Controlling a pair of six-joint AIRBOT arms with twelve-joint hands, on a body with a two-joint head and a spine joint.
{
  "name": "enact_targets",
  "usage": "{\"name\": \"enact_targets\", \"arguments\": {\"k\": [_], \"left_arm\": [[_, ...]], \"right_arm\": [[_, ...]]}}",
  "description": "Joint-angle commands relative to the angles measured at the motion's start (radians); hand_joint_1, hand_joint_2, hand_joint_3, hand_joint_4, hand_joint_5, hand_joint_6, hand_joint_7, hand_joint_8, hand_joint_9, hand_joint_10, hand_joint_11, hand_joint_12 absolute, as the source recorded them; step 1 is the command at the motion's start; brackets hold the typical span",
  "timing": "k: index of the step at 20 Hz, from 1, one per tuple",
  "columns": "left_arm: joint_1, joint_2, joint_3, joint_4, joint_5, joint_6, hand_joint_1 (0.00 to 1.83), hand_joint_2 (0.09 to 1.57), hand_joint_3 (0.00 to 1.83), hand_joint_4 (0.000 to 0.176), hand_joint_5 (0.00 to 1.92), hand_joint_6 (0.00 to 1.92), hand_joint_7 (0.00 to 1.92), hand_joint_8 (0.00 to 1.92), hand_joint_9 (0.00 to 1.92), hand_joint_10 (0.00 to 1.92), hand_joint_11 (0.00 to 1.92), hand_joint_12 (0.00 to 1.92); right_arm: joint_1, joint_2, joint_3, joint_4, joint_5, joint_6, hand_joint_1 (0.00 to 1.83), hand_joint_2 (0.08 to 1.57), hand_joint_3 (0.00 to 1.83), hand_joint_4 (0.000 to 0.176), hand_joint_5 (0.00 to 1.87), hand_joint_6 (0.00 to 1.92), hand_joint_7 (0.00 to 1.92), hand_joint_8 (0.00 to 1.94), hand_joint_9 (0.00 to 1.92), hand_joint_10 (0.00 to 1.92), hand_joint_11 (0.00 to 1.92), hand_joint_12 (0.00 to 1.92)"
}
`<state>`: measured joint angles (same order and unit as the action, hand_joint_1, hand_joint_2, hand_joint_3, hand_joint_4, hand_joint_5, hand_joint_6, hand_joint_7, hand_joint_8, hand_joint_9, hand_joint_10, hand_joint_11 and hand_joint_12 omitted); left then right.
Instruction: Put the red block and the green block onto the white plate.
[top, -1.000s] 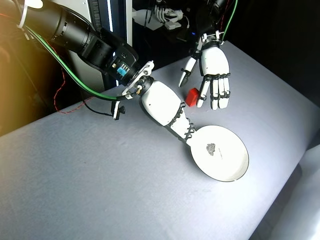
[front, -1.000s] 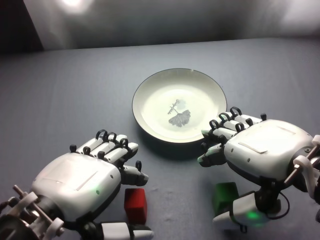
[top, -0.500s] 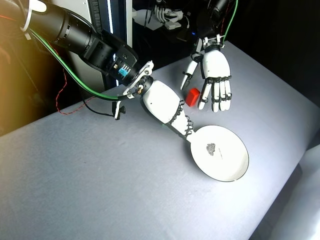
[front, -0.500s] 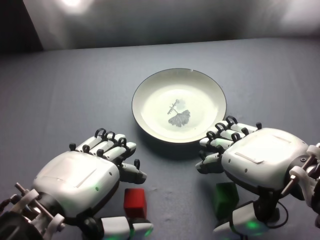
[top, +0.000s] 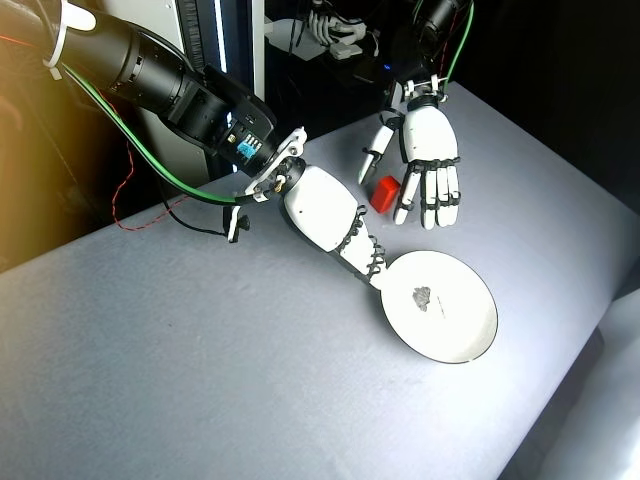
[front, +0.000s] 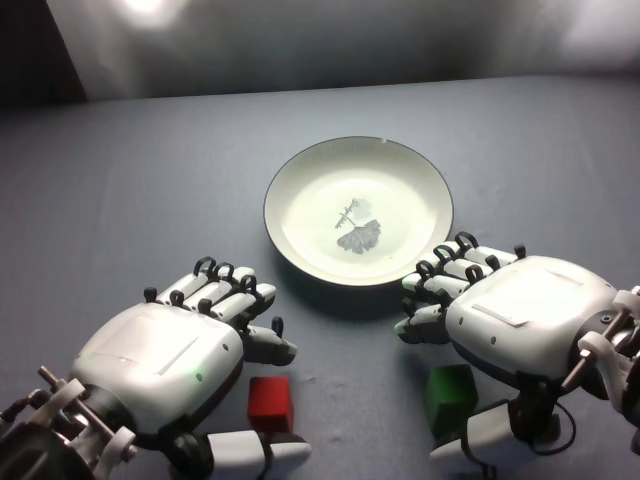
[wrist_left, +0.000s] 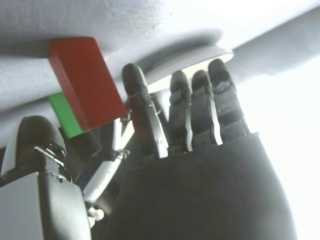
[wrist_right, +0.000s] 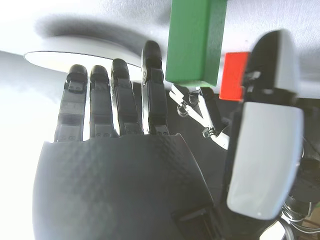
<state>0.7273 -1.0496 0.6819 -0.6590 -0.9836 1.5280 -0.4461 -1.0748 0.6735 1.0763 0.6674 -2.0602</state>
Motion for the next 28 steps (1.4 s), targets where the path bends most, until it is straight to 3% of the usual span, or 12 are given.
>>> {"name": "enact_targets", "arguments": {"k": [1, 4, 8, 9, 14, 16, 18, 20, 24, 26, 27, 28], "left_arm": [[-0.002, -0.002, 0.000, 0.048, -0.094, -0.004, 0.48, 1.01, 0.00, 0.110, 0.68, 0.01, 0.23, 0.01, 0.06, 0.00, 0.00, 0.24], [0.002, -0.003, -0.001, 0.048, -0.094, -0.004, 0.49, 1.01, 0.00, 0.108, 0.71, 0.01, 0.24, 0.01, 0.08, 0.01, 0.00, 0.42], [0.013, -0.002, -0.004, 0.052, -0.100, -0.011, 0.49, 1.02, 0.00, 0.105, 0.69, 0.00, 0.24, 0.00, 0.08, 0.00, 0.00, 0.44], [0.014, -0.002, -0.005, 0.053, -0.100, -0.011, 0.50, 1.03, 0.00, 0.096, 0.69, 0.00, 0.21, 0.01, 0.06, 0.01, 0.00, 0.28], [0.011, -0.003, -0.005, 0.052, -0.103, -0.011, 0.46, 1.05, 0.00, 0.108, 0.71, 0.01, 0.26, 0.01, 0.08, 0.01, 0.00, 0.36], [0.010, -0.004, -0.005, 0.050, -0.103, -0.011, 0.45, 1.06, 0.00, 0.106, 0.71, 0.00, 0.26, 0.00, 0.10, 0.01, 0.00, 0.45], [0.009, -0.006, -0.005, 0.048, -0.104, -0.011, 0.42, 1.07, 0.00, 0.116, 0.70, 0.01, 0.24, 0.00, 0.07, 0.01, 0.00, 0.34], [0.005, -0.010, -0.005, 0.045, -0.106, -0.009, 0.48, 1.06, 0.00, 0.100, 0.74, 0.02, 0.26, 0.00, 0.09, 0.02, 0.00, 0.38], [0.000, -0.014, -0.005, 0.041, -0.110, -0.006, 0.43, 1.09, 0.00, 0.114, 0.73, 0.01, 0.26, 0.00, 0.12, 0.02, 0.00, 0.53], [0.000, -0.014, -0.005, 0.038, -0.111, -0.006, 0.47, 1.09, 0.00, 0.106, 0.75, 0.01, 0.26, 0.01, 0.14, 0.02, 0.00, 0.49], [-0.001, -0.014, -0.005, 0.038, -0.112, -0.006, 0.41, 1.11, 0.01, 0.124, 0.72, 0.00, 0.24, 0.00, 0.13, 0.01, 0.00, 0.47], [-0.001, -0.014, -0.005, 0.038, -0.114, -0.006, 0.40, 1.11, 0.01, 0.121, 0.73, 0.01, 0.26, 0.01, 0.14, 0.02, 0.00, 0.54]], "right_arm": [[0.003, 0.005, -0.002, -0.049, 0.050, 0.004, 0.72, 0.84, 0.01, 0.041, 0.50, 0.01, 0.15, 0.01, 0.04, 0.01, 0.01, 0.00], [0.003, 0.005, -0.002, -0.049, 0.049, 0.004, 0.69, 0.84, 0.01, 0.058, 0.50, 0.01, 0.14, 0.00, 0.05, 0.01, 0.04, 0.02], [0.003, 0.005, -0.003, -0.049, 0.045, 0.004, 0.69, 0.85, 0.01, 0.051, 0.51, 0.01, 0.15, 0.01, 0.06, 0.01, 0.04, 0.02], [0.003, 0.005, -0.003, -0.049, 0.045, 0.004, 0.69, 0.84, 0.00, 0.052, 0.53, 0.02, 0.16, 0.01, 0.05, 0.01, 0.03, 0.02], [0.002, 0.005, -0.002, -0.049, 0.041, 0.004, 0.72, 0.84, 0.00, 0.040, 0.54, 0.01, 0.21, 0.02, 0.08, 0.01, 0.01, 0.01], [0.000, 0.005, -0.002, -0.049, 0.041, 0.004, 0.66, 0.86, 0.01, 0.053, 0.52, 0.00, 0.17, 0.00, 0.06, 0.00, 0.02, 0.01], [-0.002, 0.005, -0.002, -0.053, 0.041, 0.004, 0.68, 0.85, 0.00, 0.047, 0.54, 0.01, 0.18, 0.01, 0.06, 0.00, 0.02, 0.01], [-0.006, 0.005, 0.002, -0.070, 0.044, 0.004, 0.71, 0.85, 0.00, 0.037, 0.56, 0.01, 0.19, 0.01, 0.06, 0.00, 0.00, 0.01], [-0.009, 0.006, 0.006, -0.070, 0.044, 0.004, 0.72, 0.85, 0.00, 0.065, 0.67, 0.02, 0.30, 0.01, 0.14, 0.01, 0.04, 0.05], [-0.008, 0.006, 0.007, -0.070, 0.044, 0.004, 0.72, 0.86, 0.00, 0.062, 0.67, 0.01, 0.28, 0.00, 0.14, 0.00, 0.00, 0.02], [-0.008, 0.006, 0.007, -0.070, 0.044, 0.004, 0.72, 0.86, 0.00, 0.057, 0.67, 0.01, 0.28, 0.00, 0.14, 0.00, 0.02, 0.02], [-0.008, 0.006, 0.007, -0.070, 0.044, 0.004, 0.72, 0.86, 0.00, 0.055, 0.68, 0.01, 0.31, 0.01, 0.17, 0.01, 0.03, 0.03]]}}
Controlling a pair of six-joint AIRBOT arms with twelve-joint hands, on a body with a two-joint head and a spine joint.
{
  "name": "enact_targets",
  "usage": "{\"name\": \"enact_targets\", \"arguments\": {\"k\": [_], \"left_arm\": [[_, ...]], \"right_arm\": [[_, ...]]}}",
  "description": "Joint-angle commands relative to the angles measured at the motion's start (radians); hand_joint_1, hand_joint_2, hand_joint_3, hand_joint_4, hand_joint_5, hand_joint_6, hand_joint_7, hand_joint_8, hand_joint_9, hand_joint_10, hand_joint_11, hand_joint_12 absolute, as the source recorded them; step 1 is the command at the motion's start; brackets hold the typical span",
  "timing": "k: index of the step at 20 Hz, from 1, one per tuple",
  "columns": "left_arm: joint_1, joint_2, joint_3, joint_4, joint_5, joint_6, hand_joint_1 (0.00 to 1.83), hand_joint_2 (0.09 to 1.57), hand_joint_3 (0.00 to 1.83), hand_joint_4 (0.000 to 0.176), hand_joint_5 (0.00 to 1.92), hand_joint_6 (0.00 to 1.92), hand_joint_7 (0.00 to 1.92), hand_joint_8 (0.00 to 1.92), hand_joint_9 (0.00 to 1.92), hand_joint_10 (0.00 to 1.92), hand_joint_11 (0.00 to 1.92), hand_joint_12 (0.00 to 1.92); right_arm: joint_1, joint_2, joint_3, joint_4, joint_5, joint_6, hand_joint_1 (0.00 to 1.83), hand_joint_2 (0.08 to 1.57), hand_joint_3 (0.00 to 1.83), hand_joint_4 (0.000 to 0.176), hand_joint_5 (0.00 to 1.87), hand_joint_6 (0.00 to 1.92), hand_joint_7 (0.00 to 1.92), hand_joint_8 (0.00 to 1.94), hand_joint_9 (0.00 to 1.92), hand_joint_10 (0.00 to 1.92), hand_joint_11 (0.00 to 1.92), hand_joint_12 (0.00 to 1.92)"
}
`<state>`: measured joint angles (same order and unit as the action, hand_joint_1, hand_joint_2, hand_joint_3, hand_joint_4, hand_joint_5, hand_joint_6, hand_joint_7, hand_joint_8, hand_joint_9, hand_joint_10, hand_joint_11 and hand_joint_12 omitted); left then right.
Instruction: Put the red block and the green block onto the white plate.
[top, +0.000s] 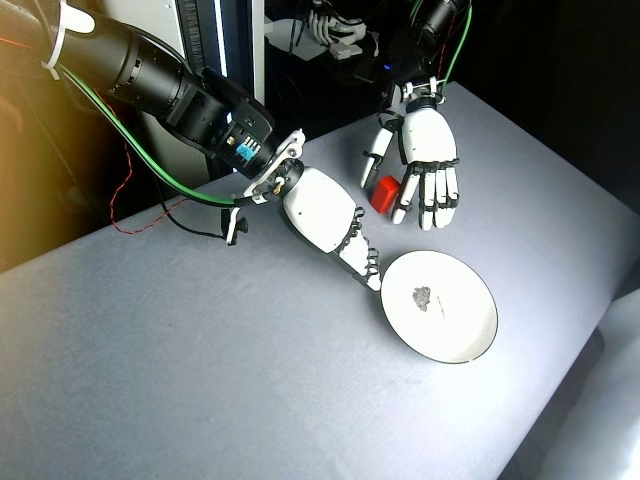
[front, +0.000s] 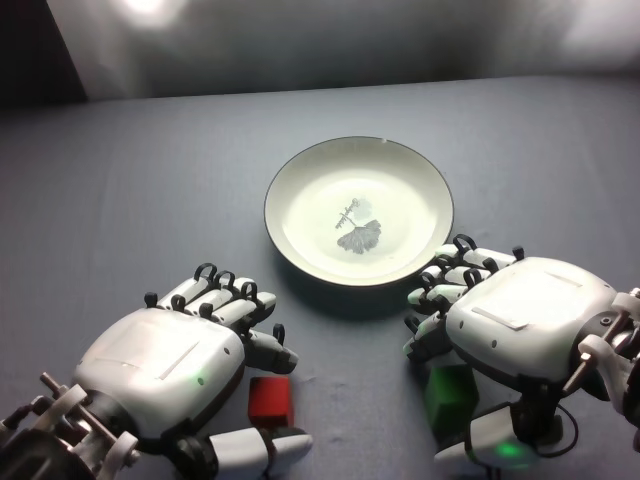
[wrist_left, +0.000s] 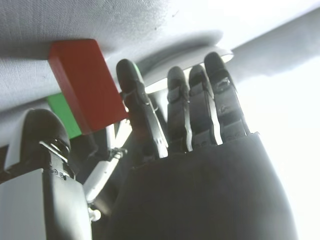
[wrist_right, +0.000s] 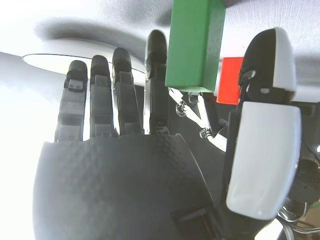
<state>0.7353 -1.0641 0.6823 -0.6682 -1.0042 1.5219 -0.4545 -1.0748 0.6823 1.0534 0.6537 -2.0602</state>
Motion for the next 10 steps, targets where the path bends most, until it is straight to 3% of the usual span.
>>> {"name": "enact_targets", "arguments": {"k": [1, 4, 5, 6, 8, 10], "left_arm": [[-0.009, 0.000, -0.005, 0.046, -0.094, 0.001, 0.42, 1.10, 0.00, 0.120, 0.75, 0.01, 0.27, 0.01, 0.16, 0.02, 0.00, 0.69], [-0.009, 0.000, -0.005, 0.045, -0.094, 0.001, 0.52, 1.07, 0.00, 0.095, 0.78, 0.02, 0.30, 0.01, 0.20, 0.04, 0.00, 0.71], [-0.009, 0.000, -0.005, 0.044, -0.095, 0.001, 0.47, 1.08, 0.00, 0.115, 0.77, 0.01, 0.28, 0.00, 0.18, 0.03, 0.00, 0.73], [-0.009, 0.000, -0.005, 0.044, -0.096, 0.001, 0.49, 1.09, 0.00, 0.109, 0.77, 0.01, 0.28, 0.00, 0.18, 0.03, 0.00, 0.73], [-0.009, 0.000, -0.005, 0.043, -0.097, 0.002, 0.63, 1.08, 0.00, 0.081, 0.82, 0.03, 0.32, 0.01, 0.19, 0.03, 0.00, 0.64], [-0.010, 0.000, -0.005, 0.043, -0.097, 0.002, 0.66, 1.08, 0.00, 0.088, 0.86, 0.04, 0.34, 0.01, 0.21, 0.04, 0.00, 0.70]], "right_arm": [[0.000, 0.006, -0.002, -0.047, 0.058, 0.004, 0.72, 0.87, 0.00, 0.053, 0.68, 0.01, 0.30, 0.01, 0.16, 0.01, 0.02, 0.03], [0.001, 0.007, -0.002, -0.047, 0.058, 0.003, 0.70, 0.86, 0.00, 0.066, 0.65, 0.00, 0.25, 0.00, 0.14, 0.00, 0.02, 0.03], [0.001, 0.007, -0.002, -0.047, 0.058, 0.003, 0.69, 0.87, 0.00, 0.059, 0.59, 0.00, 0.22, 0.00, 0.12, 0.00, 0.00, 0.01], [0.001, 0.008, -0.002, -0.047, 0.058, 0.003, 0.75, 0.86, 0.00, 0.046, 0.61, 0.01, 0.25, 0.01, 0.13, 0.01, 0.00, 0.01], [0.002, 0.008, -0.002, -0.047, 0.058, 0.003, 0.84, 0.84, 0.00, 0.043, 0.80, 0.02, 0.35, 0.00, 0.19, 0.01, 0.04, 0.04], [0.003, 0.009, -0.002, -0.048, 0.058, 0.003, 0.87, 0.85, 0.00, 0.043, 0.85, 0.03, 0.34, 0.00, 0.19, 0.00, 0.03, 0.04]]}}
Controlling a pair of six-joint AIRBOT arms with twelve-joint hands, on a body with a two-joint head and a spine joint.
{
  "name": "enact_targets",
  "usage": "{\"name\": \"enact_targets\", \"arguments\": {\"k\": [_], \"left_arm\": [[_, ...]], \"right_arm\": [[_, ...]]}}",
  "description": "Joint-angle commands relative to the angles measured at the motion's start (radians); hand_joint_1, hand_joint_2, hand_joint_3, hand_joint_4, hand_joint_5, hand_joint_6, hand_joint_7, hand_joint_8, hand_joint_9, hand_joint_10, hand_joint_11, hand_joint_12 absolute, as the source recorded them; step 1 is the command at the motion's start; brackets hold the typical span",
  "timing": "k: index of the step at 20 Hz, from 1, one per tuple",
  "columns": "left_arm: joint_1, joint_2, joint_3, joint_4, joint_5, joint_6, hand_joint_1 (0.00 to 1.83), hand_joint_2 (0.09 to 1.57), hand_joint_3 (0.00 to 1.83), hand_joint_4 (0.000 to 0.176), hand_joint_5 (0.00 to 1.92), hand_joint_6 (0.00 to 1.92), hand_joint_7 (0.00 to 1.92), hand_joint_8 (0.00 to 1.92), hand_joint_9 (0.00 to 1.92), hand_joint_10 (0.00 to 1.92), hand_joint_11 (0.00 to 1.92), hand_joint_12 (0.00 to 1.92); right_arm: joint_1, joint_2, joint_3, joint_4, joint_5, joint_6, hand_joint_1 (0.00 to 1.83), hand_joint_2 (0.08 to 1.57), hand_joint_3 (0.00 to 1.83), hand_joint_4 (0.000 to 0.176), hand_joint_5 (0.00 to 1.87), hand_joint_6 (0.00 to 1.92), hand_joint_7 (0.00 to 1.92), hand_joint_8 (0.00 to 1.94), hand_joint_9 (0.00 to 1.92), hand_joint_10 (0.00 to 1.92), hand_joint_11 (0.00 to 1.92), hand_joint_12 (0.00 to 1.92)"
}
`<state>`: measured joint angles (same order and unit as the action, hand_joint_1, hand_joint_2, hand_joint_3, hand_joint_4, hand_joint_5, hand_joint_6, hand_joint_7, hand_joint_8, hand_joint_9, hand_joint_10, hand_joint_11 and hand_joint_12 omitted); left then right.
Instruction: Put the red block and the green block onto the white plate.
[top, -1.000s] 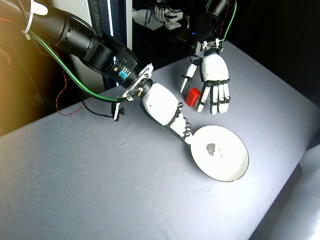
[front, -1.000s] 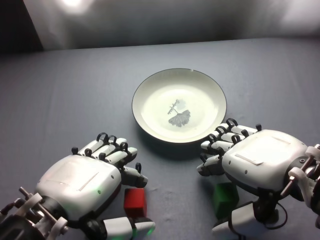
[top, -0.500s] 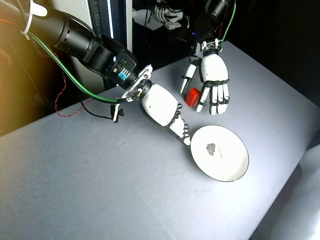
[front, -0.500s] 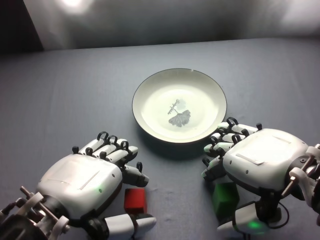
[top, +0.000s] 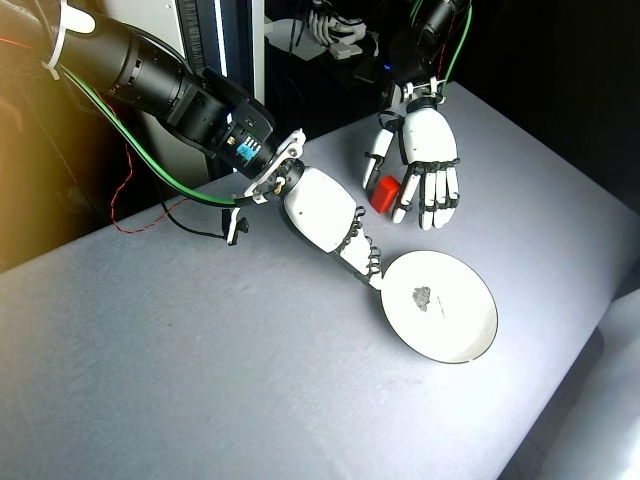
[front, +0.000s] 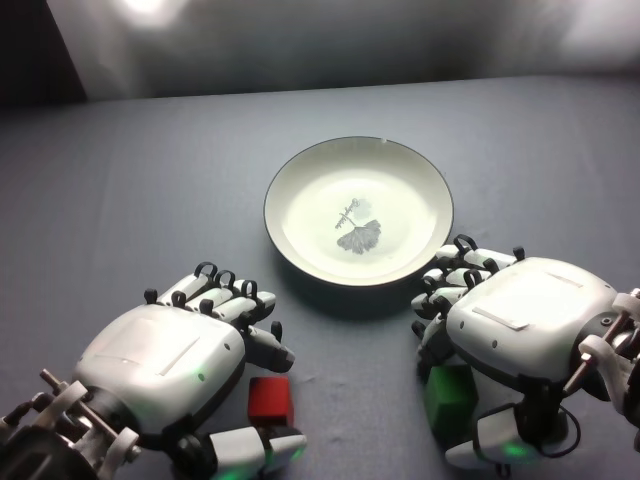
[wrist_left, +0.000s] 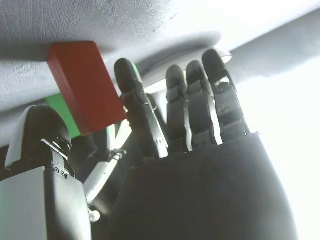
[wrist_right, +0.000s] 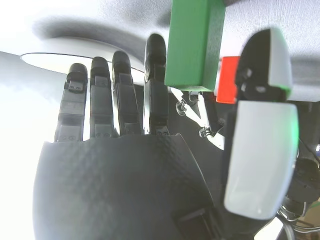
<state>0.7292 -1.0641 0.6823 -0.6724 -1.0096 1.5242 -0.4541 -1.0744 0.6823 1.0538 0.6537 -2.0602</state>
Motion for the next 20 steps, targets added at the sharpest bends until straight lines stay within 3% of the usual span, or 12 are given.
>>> {"name": "enact_targets", "arguments": {"k": [1, 2, 3, 4, 6, 8, 10, 11, 16, 20], "left_arm": [[-0.004, 0.000, -0.005, 0.048, -0.092, 0.000, 0.66, 1.08, 0.00, 0.088, 0.86, 0.04, 0.34, 0.01, 0.21, 0.04, 0.00, 0.70], [-0.005, 0.000, -0.005, 0.047, -0.092, 0.000, 0.96, 1.06, 0.02, 0.158, 1.03, 0.67, 0.47, 0.02, 0.30, 0.09, 0.00, 0.90], [-0.005, 0.001, -0.004, 0.047, -0.092, 0.000, 0.96, 1.06, 0.02, 0.158, 1.03, 0.67, 0.47, 0.02, 0.30, 0.09, 0.00, 0.90], [-0.005, 0.001, -0.004, 0.047, -0.092, 0.000, 1.04, 1.07, 0.01, 0.175, 1.05, 0.87, 0.55, 0.02, 0.33, 0.12, 0.00, 1.13], [-0.006, 0.001, -0.005, 0.047, -0.092, 0.000, 1.04, 1.08, 0.00, 0.176, 1.04, 0.88, 0.56, 0.02, 0.36, 0.15, 0.00, 1.24], [-0.007, 0.001, -0.005, 0.047, -0.092, 0.000, 1.05, 1.06, 0.01, 0.176, 1.08, 0.83, 0.59, 0.00, 0.29, 0.38, 0.00, 1.19], [-0.010, 0.001, -0.005, 0.046, -0.092, 0.000, 1.05, 1.07, 0.00, 0.176, 1.07, 0.84, 0.61, 0.00, 0.19, 0.66, 0.00, 1.32], [-0.012, 0.001, -0.005, 0.045, -0.092, 0.000, 1.04, 1.07, 0.00, 0.176, 1.06, 0.85, 0.60, 0.00, 0.17, 0.69, 0.00, 1.28], [-0.037, 0.009, -0.010, 0.040, -0.092, 0.004, 1.05, 1.07, 0.00, 0.176, 1.07, 0.84, 0.61, 0.00, 0.11, 0.83, 0.00, 1.37], [-0.096, 0.030, -0.017, 0.020, -0.080, 0.040, 1.05, 1.06, 0.00, 0.176, 1.08, 0.83, 0.63, 0.01, 0.12, 0.79, 0.00, 1.33]], "right_arm": [[0.003, 0.009, -0.002, -0.048, 0.058, 0.002, 0.87, 0.85, 0.00, 0.043, 0.85, 0.03, 0.34, 0.00, 0.19, 0.00, 0.03, 0.04], [0.003, 0.010, -0.002, -0.048, 0.058, 0.002, 0.87, 0.90, 0.00, 0.047, 0.93, 0.02, 0.34, 0.00, 0.20, 0.00, 0.02, 0.06], [0.003, 0.010, -0.002, -0.048, 0.058, 0.002, 0.87, 0.90, 0.00, 0.047, 0.93, 0.02, 0.34, 0.00, 0.20, 0.00, 0.02, 0.06], [0.003, 0.011, -0.002, -0.048, 0.058, 0.001, 1.02, 1.08, 0.00, 0.171, 1.02, 0.86, 0.42, 0.00, 0.38, 0.00, 0.01, 0.37], [0.003, 0.012, -0.002, -0.048, 0.058, 0.001, 1.04, 1.08, 0.00, 0.176, 1.05, 0.86, 0.41, 0.00, 0.38, 0.01, 0.00, 0.48], [0.003, 0.013, -0.003, -0.048, 0.058, 0.000, 1.04, 1.08, 0.00, 0.176, 1.04, 0.89, 0.43, 0.00, 0.39, 0.01, 0.00, 0.49], [0.003, 0.014, -0.003, -0.048, 0.058, 0.000, 1.05, 1.07, 0.00, 0.176, 1.06, 0.84, 0.46, 0.00, 0.42, 0.01, 0.00, 0.55], [0.003, 0.015, -0.003, -0.048, 0.058, -0.001, 1.05, 1.06, 0.00, 0.176, 1.08, 0.81, 0.47, 0.00, 0.43, 0.01, 0.00, 0.60], [0.039, 0.029, -0.008, -0.048, 0.058, -0.001, 1.05, 1.06, 0.00, 0.176, 1.07, 0.82, 0.46, 0.00, 0.41, 0.00, 0.00, 0.48], [0.094, 0.044, -0.009, -0.048, 0.058, -0.001, 1.05, 1.06, 0.00, 0.176, 1.08, 0.81, 0.48, 0.00, 0.39, 0.01, 0.00, 0.60]]}}
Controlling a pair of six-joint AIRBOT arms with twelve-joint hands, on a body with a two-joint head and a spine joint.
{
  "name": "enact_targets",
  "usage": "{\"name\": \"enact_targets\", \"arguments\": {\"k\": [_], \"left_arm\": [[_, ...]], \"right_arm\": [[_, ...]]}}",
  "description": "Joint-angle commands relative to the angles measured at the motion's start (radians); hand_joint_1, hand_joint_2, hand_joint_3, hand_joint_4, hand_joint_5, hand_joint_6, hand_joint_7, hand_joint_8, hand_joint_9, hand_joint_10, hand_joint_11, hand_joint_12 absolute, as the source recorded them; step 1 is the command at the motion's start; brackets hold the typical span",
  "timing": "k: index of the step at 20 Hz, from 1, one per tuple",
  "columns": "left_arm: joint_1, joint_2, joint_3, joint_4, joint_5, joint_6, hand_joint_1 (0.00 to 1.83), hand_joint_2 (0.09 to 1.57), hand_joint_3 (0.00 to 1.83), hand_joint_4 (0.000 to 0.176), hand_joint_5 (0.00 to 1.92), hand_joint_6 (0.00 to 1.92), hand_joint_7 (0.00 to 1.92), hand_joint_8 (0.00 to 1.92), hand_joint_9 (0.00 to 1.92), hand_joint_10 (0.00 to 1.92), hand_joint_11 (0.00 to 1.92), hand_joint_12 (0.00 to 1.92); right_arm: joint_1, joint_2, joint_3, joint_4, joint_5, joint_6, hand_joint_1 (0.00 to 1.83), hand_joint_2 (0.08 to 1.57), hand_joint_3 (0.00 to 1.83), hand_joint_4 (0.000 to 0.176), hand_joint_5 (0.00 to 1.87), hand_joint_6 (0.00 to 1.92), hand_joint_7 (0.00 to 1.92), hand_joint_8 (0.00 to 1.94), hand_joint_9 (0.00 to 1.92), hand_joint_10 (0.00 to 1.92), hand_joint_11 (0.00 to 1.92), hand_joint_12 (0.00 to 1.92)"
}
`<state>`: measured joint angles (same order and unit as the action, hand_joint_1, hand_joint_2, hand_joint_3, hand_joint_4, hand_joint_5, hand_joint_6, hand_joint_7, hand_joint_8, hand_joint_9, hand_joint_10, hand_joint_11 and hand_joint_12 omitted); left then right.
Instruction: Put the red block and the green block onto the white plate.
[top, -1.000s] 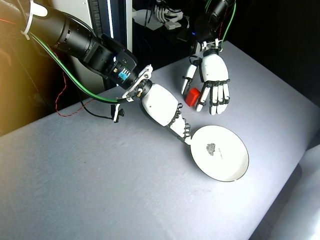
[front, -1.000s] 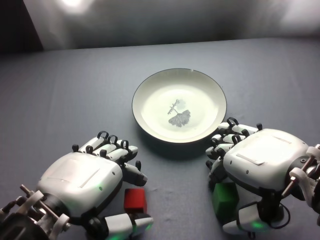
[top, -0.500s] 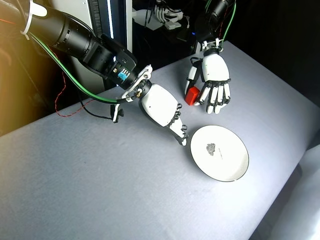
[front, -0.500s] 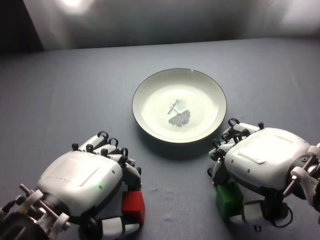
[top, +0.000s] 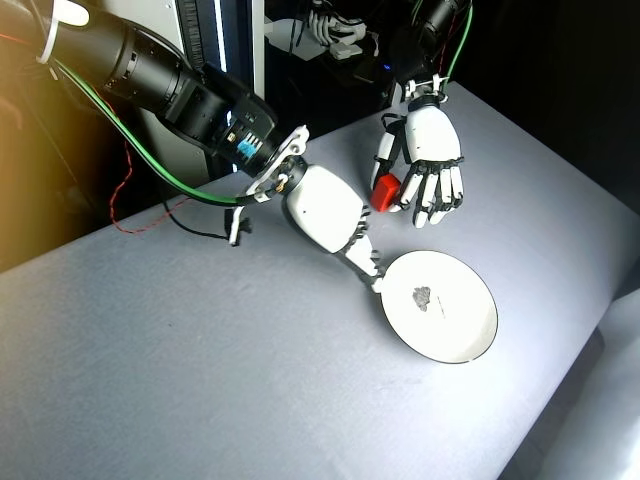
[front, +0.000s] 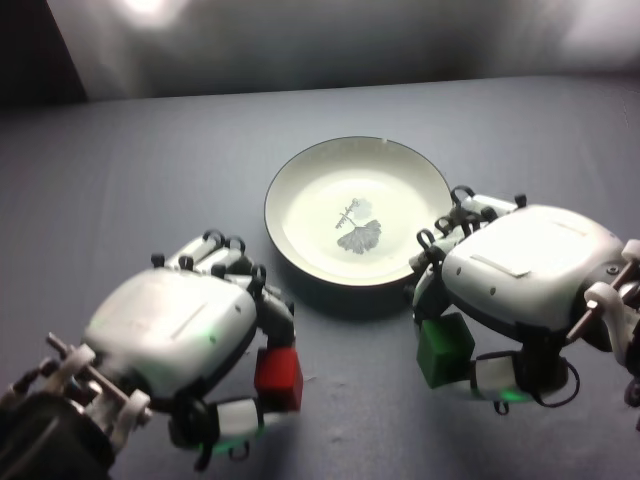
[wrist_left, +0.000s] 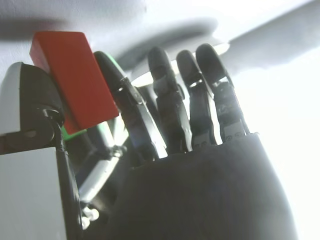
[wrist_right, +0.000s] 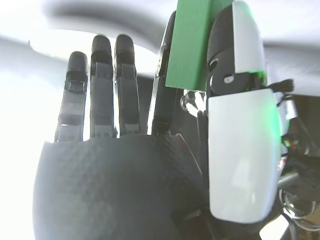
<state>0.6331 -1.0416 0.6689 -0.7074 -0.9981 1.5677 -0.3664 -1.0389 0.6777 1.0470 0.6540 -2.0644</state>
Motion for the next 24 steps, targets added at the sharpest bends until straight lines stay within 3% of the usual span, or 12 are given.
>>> {"name": "enact_targets", "arguments": {"k": [1, 5, 10, 11, 12, 17, 21, 24], "left_arm": [[-0.022, 0.010, 0.001, 0.053, -0.080, 0.004, 1.03, 1.08, 0.01, 0.176, 1.04, 0.88, 0.62, 0.00, 0.12, 0.79, 0.00, 1.37], [-0.139, -0.004, 0.074, 0.073, 0.029, 0.006, 1.05, 1.06, 0.00, 0.176, 1.09, 0.80, 0.63, 0.00, 0.16, 0.74, 0.00, 1.32], [-0.278, -0.079, 0.246, 0.130, 0.165, -0.036, 1.05, 1.06, 0.00, 0.176, 1.09, 0.80, 0.64, 0.01, 0.16, 0.76, 0.00, 1.33], [-0.289, -0.092, 0.267, 0.141, 0.176, -0.050, 1.04, 1.07, 0.00, 0.176, 1.05, 0.86, 0.62, 0.01, 0.13, 0.77, 0.00, 1.38], [-0.301, -0.111, 0.304, 0.159, 0.185, -0.076, 1.05, 1.06, 0.00, 0.176, 1.09, 0.81, 0.63, 0.01, 0.13, 0.77, 0.00, 1.43], [-0.315, -0.198, 0.441, 0.217, 0.188, -0.171, 1.03, 1.08, 0.00, 0.176, 1.03, 0.90, 0.60, 0.00, 0.10, 0.81, 0.00, 1.39], [-0.308, -0.228, 0.521, 0.268, 0.188, -0.236, 1.04, 1.08, 0.00, 0.176, 1.04, 0.89, 0.60, 0.01, 0.10, 0.85, 0.00, 1.44], [-0.303, -0.240, 0.573, 0.313, 0.188, -0.289, 1.04, 1.08, 0.00, 0.176, 1.04, 0.89, 0.60, 0.01, 0.10, 0.85, 0.00, 1.44]], "right_arm": [[0.016, 0.010, -0.005, -0.041, 0.058, -0.006, 1.04, 1.06, 0.00, 0.176, 1.07, 0.82, 0.46, 0.00, 0.37, 0.00, 0.00, 0.58], [0.061, 0.013, -0.003, -0.041, 0.066, -0.027, 1.05, 1.05, 0.00, 0.176, 1.10, 0.78, 0.48, 0.00, 0.40, 0.01, 0.00, 0.62], [0.110, 0.002, 0.030, -0.041, 0.066, -0.035, 1.04, 1.07, 0.00, 0.176, 1.05, 0.86, 0.51, 0.00, 0.40, 0.00, 0.00, 0.59], [0.113, -0.004, 0.043, -0.041, 0.066, -0.035, 1.03, 1.08, 0.00, 0.176, 1.04, 0.88, 0.49, 0.00, 0.40, 0.00, 0.00, 0.58], [0.117, -0.013, 0.066, -0.041, 0.066, -0.035, 1.03, 1.08, 0.00, 0.176, 1.02, 0.91, 0.49, 0.00, 0.40, 0.00, 0.00, 0.60], [0.140, -0.108, 0.236, -0.040, 0.052, -0.035, 1.03, 1.08, 0.00, 0.176, 1.03, 0.89, 0.51, 0.00, 0.41, 0.00, 0.00, 0.57], [0.143, -0.167, 0.341, -0.040, 0.038, -0.021, 1.02, 1.09, 0.00, 0.176, 1.01, 0.92, 0.52, 0.01, 0.45, 0.02, 0.00, 0.79], [0.145, -0.184, 0.370, -0.040, 0.034, -0.007, 1.02, 1.09, 0.00, 0.176, 1.01, 0.92, 0.52, 0.01, 0.46, 0.02, 0.00, 0.81]]}}
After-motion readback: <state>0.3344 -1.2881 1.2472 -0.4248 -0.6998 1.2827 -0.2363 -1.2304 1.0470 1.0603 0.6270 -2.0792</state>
